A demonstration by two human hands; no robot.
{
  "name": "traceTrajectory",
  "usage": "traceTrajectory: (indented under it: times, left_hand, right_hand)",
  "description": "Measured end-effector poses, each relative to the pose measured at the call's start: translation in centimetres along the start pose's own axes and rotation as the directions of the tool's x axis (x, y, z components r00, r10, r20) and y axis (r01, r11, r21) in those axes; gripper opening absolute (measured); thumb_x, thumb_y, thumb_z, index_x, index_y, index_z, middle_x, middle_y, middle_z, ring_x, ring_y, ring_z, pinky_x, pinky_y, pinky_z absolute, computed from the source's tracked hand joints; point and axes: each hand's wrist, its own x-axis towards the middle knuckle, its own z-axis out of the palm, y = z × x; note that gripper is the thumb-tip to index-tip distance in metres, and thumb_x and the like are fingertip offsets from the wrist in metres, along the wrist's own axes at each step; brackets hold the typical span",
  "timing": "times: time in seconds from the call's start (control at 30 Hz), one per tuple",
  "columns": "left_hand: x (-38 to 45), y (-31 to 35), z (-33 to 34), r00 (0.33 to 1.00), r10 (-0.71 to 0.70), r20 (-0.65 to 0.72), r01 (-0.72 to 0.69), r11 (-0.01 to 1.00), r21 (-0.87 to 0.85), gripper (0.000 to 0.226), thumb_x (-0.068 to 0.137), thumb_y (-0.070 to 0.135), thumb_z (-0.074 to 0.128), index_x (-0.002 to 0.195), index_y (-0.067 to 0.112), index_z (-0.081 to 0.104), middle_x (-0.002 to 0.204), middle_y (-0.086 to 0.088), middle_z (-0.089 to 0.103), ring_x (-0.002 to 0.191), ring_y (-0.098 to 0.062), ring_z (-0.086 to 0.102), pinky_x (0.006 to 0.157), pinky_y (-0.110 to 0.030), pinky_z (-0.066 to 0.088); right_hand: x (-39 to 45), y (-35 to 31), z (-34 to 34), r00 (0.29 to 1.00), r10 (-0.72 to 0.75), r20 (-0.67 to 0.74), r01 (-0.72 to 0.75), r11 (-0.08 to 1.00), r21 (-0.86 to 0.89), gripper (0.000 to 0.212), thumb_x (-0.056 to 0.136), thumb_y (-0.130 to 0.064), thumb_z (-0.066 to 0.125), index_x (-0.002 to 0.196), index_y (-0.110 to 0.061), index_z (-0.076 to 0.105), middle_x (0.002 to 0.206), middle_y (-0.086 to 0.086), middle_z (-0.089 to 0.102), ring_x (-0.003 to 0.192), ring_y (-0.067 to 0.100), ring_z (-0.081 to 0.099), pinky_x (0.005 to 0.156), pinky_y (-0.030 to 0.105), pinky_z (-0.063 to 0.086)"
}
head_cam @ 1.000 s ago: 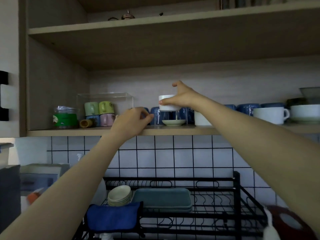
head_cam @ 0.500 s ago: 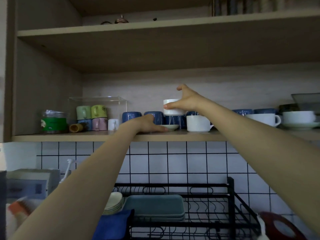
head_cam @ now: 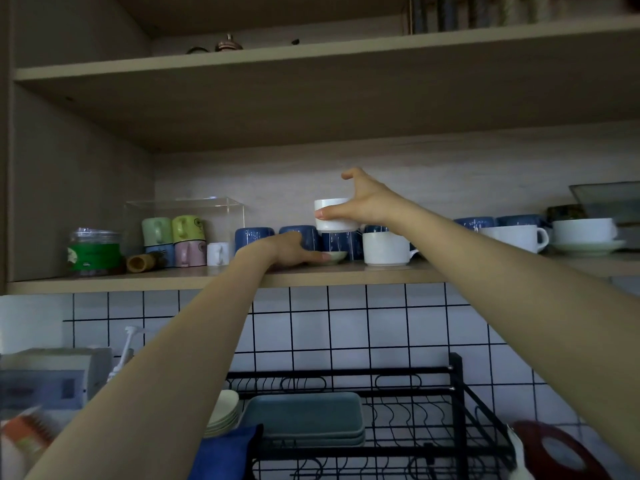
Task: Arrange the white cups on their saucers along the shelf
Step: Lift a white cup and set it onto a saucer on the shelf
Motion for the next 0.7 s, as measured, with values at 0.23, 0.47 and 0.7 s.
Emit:
traceTrajectory:
  times: [0.23, 0.47, 0.7]
  left_hand:
    - [-3.0, -2.5, -1.1, 0.997, 0.056, -0.048, -0.060, 0.995, -0.085, 0.104, 0.072, 0.079, 0.064, 0.151, 0.014, 0.042, 0.148, -0.006, 0.052, 0.128, -0.023, 0.054, 0.104, -0.035, 0.041]
    - [-7.3, -4.8, -3.0, 0.992, 0.126, -0.004, -0.124, 0.970, -0.210, 0.054, 0.064, 0.077, 0.069, 0.107, 0.045, 0.057, 0.106, 0.014, 0.069, 0.096, -0.005, 0.065, 0.075, -0.019, 0.049]
    - [-9.1, -6.3, -3.3, 0.995, 0.088, -0.055, -0.097, 0.976, -0.195, 0.108, 0.061, 0.079, 0.066, 0.151, 0.025, 0.040, 0.127, 0.002, 0.064, 0.120, -0.016, 0.056, 0.090, -0.026, 0.039]
  right_hand:
    - [-0.3, -1.1, 1.6, 0.999, -0.035, 0.002, 0.035, 0.997, 0.062, 0.104, 0.068, -0.052, 0.084, 0.151, -0.022, 0.029, 0.155, 0.006, 0.036, 0.136, 0.026, 0.042, 0.092, 0.028, 0.038]
    - [-0.4, -3.3, 5.0, 0.996, -0.056, 0.067, 0.049, 0.993, 0.112, 0.103, 0.068, -0.054, 0.084, 0.150, -0.024, 0.030, 0.155, 0.005, 0.037, 0.135, 0.026, 0.043, 0.090, 0.028, 0.037]
    - [-0.6, -4.4, 7.2, 0.994, -0.015, 0.111, 0.002, 0.993, 0.116, 0.107, 0.067, -0.054, 0.084, 0.152, -0.019, 0.028, 0.155, 0.007, 0.038, 0.136, 0.028, 0.043, 0.090, 0.029, 0.037]
